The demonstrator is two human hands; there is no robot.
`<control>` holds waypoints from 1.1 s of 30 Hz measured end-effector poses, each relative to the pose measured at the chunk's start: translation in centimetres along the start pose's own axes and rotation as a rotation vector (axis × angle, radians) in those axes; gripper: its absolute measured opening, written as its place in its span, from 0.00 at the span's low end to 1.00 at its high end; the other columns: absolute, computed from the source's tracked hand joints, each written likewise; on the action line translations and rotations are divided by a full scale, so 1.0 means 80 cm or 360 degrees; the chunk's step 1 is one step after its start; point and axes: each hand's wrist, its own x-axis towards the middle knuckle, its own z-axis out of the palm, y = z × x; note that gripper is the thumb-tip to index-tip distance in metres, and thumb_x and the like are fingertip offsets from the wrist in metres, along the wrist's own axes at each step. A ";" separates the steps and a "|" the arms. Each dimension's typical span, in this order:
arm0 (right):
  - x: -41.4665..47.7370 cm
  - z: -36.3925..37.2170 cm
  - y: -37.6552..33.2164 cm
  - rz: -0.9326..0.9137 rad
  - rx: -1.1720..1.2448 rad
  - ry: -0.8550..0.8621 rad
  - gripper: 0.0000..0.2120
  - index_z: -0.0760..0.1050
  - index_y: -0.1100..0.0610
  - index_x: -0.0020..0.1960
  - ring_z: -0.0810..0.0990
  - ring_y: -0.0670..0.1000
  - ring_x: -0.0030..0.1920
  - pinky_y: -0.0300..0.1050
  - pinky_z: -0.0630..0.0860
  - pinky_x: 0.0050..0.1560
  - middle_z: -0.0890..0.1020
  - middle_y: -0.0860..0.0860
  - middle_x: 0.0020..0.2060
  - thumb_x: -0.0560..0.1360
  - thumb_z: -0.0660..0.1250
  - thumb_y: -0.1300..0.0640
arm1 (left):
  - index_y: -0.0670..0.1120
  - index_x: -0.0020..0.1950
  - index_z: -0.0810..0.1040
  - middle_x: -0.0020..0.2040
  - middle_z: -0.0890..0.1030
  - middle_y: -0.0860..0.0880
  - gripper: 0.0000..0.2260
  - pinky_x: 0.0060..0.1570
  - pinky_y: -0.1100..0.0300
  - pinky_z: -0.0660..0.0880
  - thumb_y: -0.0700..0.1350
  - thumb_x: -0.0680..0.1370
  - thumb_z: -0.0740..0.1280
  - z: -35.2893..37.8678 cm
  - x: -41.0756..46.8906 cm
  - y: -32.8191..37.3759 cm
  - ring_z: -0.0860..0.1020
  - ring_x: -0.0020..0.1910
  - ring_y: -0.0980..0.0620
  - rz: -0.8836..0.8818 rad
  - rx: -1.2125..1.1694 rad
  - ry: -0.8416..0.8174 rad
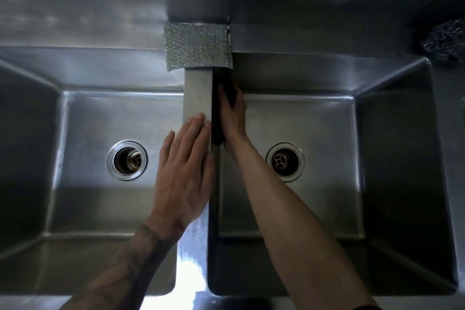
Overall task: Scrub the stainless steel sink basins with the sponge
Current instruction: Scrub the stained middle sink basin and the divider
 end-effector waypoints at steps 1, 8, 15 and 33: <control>0.001 0.001 -0.003 0.0005 -0.0019 0.0002 0.21 0.72 0.59 0.73 0.75 0.56 0.70 0.57 0.70 0.72 0.78 0.58 0.68 0.83 0.66 0.52 | 0.41 0.79 0.72 0.82 0.68 0.45 0.21 0.80 0.42 0.62 0.43 0.85 0.59 0.001 0.001 0.000 0.67 0.81 0.46 -0.0014 -0.0021 0.0012; -0.043 -0.005 0.006 -0.0209 -0.0088 -0.0040 0.20 0.71 0.48 0.72 0.72 0.49 0.70 0.52 0.70 0.73 0.73 0.50 0.69 0.82 0.65 0.46 | 0.41 0.78 0.73 0.81 0.69 0.44 0.22 0.80 0.39 0.60 0.45 0.85 0.58 0.002 0.000 0.002 0.66 0.82 0.46 -0.0097 0.0009 0.0079; -0.049 -0.007 -0.014 -0.0182 -0.0091 -0.0022 0.14 0.74 0.38 0.63 0.73 0.45 0.67 0.42 0.69 0.71 0.75 0.42 0.62 0.80 0.60 0.39 | 0.40 0.78 0.73 0.81 0.69 0.43 0.22 0.79 0.39 0.63 0.44 0.84 0.61 0.001 0.000 0.003 0.66 0.81 0.44 -0.0095 0.0040 0.0086; -0.072 -0.028 0.041 0.0127 -0.0157 -0.0170 0.18 0.73 0.53 0.71 0.79 0.53 0.64 0.55 0.77 0.67 0.79 0.54 0.63 0.83 0.66 0.51 | 0.36 0.76 0.73 0.80 0.70 0.39 0.21 0.76 0.41 0.68 0.40 0.84 0.63 0.000 0.002 0.004 0.67 0.81 0.40 -0.0071 -0.0050 0.0089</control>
